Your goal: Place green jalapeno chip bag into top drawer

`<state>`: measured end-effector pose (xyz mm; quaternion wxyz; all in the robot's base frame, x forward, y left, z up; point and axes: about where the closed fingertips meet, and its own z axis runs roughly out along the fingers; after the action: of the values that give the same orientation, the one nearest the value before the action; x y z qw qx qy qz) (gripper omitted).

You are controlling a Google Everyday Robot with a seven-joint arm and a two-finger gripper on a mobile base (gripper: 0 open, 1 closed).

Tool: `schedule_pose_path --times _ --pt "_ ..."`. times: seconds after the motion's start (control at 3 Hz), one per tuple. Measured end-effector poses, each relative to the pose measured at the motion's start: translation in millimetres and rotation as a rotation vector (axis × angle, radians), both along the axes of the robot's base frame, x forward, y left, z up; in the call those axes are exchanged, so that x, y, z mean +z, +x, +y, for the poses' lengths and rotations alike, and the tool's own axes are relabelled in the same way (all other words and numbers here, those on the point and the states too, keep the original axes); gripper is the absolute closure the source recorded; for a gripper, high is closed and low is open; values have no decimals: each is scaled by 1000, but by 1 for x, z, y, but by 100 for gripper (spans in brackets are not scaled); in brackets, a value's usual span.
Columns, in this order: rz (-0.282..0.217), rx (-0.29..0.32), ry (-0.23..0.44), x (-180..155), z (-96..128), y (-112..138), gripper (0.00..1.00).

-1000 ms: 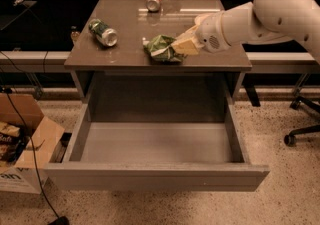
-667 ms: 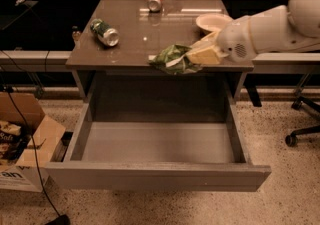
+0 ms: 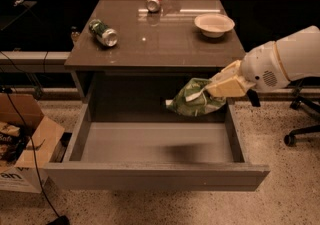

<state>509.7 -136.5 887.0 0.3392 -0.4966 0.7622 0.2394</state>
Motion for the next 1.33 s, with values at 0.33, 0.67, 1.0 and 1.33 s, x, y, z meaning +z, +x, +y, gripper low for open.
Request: schedule_pose_path --times 0.33,0.67,1.0,1.33 --pt "139 -15 8 -59 15 -26 100" --pt "217 -40 31 -106 31 -34 100" --pt "255 -89 62 -138 49 -32 81" --pt "246 -92 60 -137 49 -31 58"
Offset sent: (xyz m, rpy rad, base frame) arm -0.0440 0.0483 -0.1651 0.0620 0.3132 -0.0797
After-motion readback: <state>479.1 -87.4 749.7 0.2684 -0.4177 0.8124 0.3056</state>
